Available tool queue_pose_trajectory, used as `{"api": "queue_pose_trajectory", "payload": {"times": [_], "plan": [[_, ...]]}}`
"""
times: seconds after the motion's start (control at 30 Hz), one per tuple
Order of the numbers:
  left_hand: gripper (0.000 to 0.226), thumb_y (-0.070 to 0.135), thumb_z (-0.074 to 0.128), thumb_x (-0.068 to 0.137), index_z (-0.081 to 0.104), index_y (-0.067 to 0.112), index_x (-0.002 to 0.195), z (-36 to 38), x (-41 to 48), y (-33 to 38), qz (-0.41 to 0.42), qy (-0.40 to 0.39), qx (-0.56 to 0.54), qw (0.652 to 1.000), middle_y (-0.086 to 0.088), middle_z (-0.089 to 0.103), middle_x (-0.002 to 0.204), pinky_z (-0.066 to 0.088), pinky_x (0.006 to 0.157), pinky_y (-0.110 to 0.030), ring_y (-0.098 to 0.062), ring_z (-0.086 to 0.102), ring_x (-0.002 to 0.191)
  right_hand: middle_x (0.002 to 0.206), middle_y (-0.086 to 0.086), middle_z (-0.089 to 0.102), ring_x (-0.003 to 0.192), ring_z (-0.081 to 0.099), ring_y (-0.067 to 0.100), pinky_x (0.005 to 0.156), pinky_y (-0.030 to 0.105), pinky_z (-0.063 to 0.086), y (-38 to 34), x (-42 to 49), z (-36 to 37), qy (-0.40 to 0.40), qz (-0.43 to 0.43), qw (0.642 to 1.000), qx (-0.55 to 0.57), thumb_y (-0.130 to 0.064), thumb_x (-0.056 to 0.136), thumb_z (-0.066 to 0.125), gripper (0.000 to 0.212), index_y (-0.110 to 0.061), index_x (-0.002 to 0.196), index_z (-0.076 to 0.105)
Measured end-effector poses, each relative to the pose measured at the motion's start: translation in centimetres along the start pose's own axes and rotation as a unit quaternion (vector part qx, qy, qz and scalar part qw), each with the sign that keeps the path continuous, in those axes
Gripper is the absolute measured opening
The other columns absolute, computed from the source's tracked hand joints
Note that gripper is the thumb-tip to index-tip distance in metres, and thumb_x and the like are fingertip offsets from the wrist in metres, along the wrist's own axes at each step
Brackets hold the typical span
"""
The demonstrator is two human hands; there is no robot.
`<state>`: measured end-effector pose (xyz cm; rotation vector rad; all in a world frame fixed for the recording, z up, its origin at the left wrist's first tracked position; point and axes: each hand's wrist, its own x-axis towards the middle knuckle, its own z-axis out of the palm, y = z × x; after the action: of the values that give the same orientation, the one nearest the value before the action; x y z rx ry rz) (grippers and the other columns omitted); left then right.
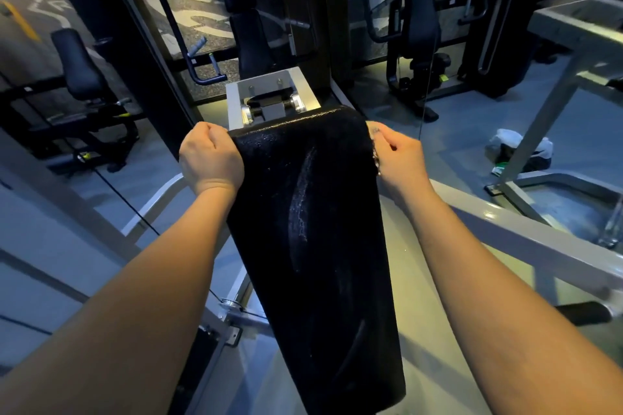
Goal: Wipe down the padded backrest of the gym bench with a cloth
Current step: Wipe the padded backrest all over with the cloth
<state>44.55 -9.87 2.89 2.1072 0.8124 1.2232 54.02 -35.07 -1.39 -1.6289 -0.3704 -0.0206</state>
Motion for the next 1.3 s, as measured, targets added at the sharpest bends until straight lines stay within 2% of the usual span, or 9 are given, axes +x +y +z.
{"api": "queue_pose_trajectory", "payload": {"times": [0.13, 0.23, 0.33, 0.57, 0.77, 1.0, 1.13, 1.2, 1.3], "plan": [[0.043, 0.028, 0.031, 0.089, 0.067, 0.004, 0.088, 0.0, 0.0, 0.0, 0.002, 0.002, -0.002, 1.000, -0.012, 0.066, 0.087, 0.046, 0.071, -0.038, -0.029, 0.058, 0.085, 0.098, 0.018, 0.073, 0.098, 0.072, 0.028, 0.097, 0.049, 0.058, 4.1, -3.3, -0.2, 0.003, 0.056, 0.998, 0.001, -0.018, 0.108, 0.050, 0.029, -0.012, 0.097, 0.076], [0.042, 0.027, 0.033, 0.088, 0.068, 0.005, 0.087, 0.0, 0.0, -0.1, 0.004, 0.001, -0.006, 1.000, -0.011, 0.066, 0.087, 0.044, 0.070, -0.036, -0.028, 0.057, 0.086, 0.087, 0.012, 0.072, 0.081, 0.062, 0.010, 0.080, 0.032, 0.052, 1.2, -1.2, 0.6, 0.053, 0.001, 0.999, 0.014, -0.016, 0.104, 0.054, 0.026, -0.010, 0.096, 0.078], [0.042, 0.027, 0.032, 0.089, 0.068, 0.006, 0.089, 0.0, -0.1, -0.1, 0.006, -0.001, -0.003, 1.000, -0.010, 0.065, 0.087, 0.042, 0.068, -0.034, -0.027, 0.057, 0.085, 0.102, -0.010, 0.076, 0.096, 0.067, 0.004, 0.087, 0.022, 0.054, -2.3, 1.4, 1.5, 0.077, -0.083, 0.993, -0.026, -0.023, 0.103, 0.057, 0.025, -0.025, 0.116, 0.078], [0.044, 0.029, 0.031, 0.089, 0.067, 0.005, 0.089, 0.1, -0.1, 0.0, 0.004, 0.006, 0.008, 1.000, -0.011, 0.065, 0.087, 0.041, 0.067, -0.034, -0.026, 0.056, 0.084, 0.114, 0.007, 0.072, 0.096, 0.060, 0.008, 0.082, -0.011, 0.033, 1.4, -4.3, 2.0, 0.160, -0.129, 0.965, -0.161, -0.003, 0.100, 0.061, 0.044, -0.015, 0.142, 0.062], [0.045, 0.029, 0.030, 0.089, 0.067, 0.004, 0.090, -0.1, -0.2, 0.1, 0.006, 0.003, 0.005, 1.000, -0.013, 0.065, 0.088, 0.042, 0.068, -0.036, -0.029, 0.057, 0.084, 0.072, 0.001, 0.058, 0.069, 0.051, 0.010, 0.060, 0.023, 0.035, -0.2, -2.0, 1.7, 0.140, -0.113, 0.971, -0.158, -0.014, 0.102, 0.059, 0.031, -0.022, 0.128, 0.074], [0.043, 0.028, 0.031, 0.089, 0.067, 0.005, 0.088, -0.3, -0.3, 0.3, -0.006, -0.006, 0.009, 1.000, -0.010, 0.065, 0.086, 0.042, 0.066, -0.035, -0.025, 0.055, 0.081, 0.112, 0.009, 0.071, 0.102, 0.064, 0.015, 0.084, -0.008, 0.034, 0.0, -2.3, 2.6, 0.167, -0.153, 0.960, -0.165, -0.006, 0.100, 0.061, 0.041, -0.016, 0.140, 0.064], [0.041, 0.028, 0.032, 0.090, 0.067, 0.006, 0.089, -0.5, -0.3, 0.4, -0.013, -0.015, 0.001, 1.000, -0.010, 0.065, 0.086, 0.045, 0.070, -0.037, -0.026, 0.056, 0.082, 0.132, 0.009, 0.069, 0.116, 0.061, 0.027, 0.102, 0.011, 0.044, 2.7, -5.0, 2.7, 0.173, -0.163, 0.949, -0.206, 0.002, 0.097, 0.063, 0.040, -0.005, 0.136, 0.066], [0.041, 0.028, 0.032, 0.091, 0.067, 0.005, 0.089, -0.6, -0.3, 0.5, -0.013, -0.021, -0.003, 1.000, -0.011, 0.065, 0.086, 0.046, 0.070, -0.038, -0.026, 0.056, 0.082, 0.125, 0.008, 0.072, 0.106, 0.062, 0.031, 0.093, 0.024, 0.049, 1.5, -3.6, 2.7, 0.186, -0.210, 0.928, -0.245, 0.001, 0.097, 0.062, 0.035, -0.004, 0.130, 0.070], [0.038, 0.026, 0.034, 0.094, 0.065, 0.006, 0.089, -0.8, -0.4, 0.6, -0.019, -0.028, -0.006, 0.999, -0.011, 0.064, 0.087, 0.048, 0.071, -0.041, -0.026, 0.057, 0.083, 0.116, 0.009, 0.072, 0.101, 0.060, 0.031, 0.082, 0.016, 0.039, -1.9, -0.5, 3.8, 0.196, -0.271, 0.911, -0.243, 0.000, 0.096, 0.063, 0.027, -0.006, 0.119, 0.074]]}}
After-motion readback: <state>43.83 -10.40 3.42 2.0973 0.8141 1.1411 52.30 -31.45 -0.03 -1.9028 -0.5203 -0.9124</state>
